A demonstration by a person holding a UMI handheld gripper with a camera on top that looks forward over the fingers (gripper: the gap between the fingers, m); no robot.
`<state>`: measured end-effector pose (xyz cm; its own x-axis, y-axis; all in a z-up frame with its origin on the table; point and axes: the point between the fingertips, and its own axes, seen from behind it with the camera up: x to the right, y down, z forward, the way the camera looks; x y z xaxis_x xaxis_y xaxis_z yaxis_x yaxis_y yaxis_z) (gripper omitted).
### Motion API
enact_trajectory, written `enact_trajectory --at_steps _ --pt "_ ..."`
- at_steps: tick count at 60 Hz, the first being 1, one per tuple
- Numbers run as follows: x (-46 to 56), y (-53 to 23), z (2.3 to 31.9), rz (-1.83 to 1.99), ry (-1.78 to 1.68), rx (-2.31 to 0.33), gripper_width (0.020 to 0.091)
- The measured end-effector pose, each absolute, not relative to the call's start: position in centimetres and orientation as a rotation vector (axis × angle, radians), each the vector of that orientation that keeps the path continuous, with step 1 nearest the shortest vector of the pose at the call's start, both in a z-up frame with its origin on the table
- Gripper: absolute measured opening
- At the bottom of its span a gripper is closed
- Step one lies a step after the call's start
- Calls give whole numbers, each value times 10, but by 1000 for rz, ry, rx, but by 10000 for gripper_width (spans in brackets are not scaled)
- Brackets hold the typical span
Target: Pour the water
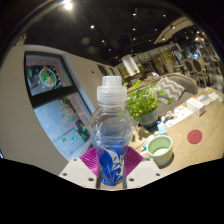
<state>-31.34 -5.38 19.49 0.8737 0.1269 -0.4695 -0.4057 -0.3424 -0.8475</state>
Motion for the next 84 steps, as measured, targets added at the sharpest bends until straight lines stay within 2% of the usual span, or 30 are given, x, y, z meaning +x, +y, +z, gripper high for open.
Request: enact_trajectory --at_steps 4,11,28,38,49,61,67,72,79,84 --pt "-328 -43 216 737 359 -1812 286" --pt "-334 -18 226 1102 683 -1740 286" --pt "-333 28 198 1786 1329 -1388 285" --pt "-334 45 182 1929 1517 -1244 284" --pt "-334 41 184 1906 1473 -1313 282" --pt "-326 29 197 1525 1058 -1713 284" --pt "-291 25 219 1194 753 -1809 288" --pt "-249 24 254 966 539 -1801 288" --pt "-190 31 281 643 297 -1778 289" --pt "-145 41 279 432 152 -1758 287"
